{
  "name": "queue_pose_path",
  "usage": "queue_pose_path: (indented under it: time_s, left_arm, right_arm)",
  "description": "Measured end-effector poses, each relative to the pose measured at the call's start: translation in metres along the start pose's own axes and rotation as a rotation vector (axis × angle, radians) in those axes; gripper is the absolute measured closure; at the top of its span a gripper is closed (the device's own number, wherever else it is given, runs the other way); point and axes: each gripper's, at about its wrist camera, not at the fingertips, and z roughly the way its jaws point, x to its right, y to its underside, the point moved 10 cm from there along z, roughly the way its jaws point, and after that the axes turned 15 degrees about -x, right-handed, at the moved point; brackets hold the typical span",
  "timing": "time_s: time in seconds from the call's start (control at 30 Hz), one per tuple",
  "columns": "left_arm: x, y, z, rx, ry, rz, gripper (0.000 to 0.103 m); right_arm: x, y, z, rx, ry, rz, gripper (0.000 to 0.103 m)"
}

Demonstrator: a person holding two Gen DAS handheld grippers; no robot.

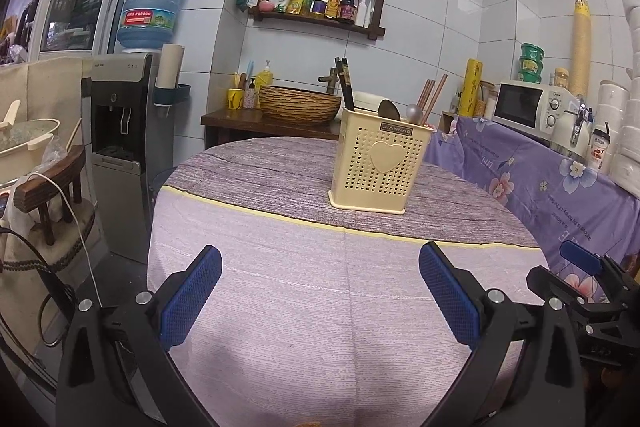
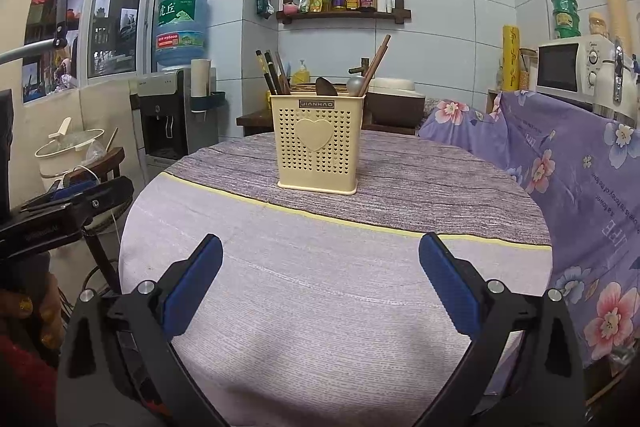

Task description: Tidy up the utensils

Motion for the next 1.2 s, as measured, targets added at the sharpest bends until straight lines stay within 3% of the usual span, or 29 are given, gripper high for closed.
queue_pose_path:
  time_s: [1.2]
  left_arm:
    - [0.0042, 0.0003, 0.0035, -0.02, -0.021, 0.021, 0.005]
  right_arm:
    - [-0.0005, 0.0042, 0.0037, -0.015, -0.001, 0.01, 0.006]
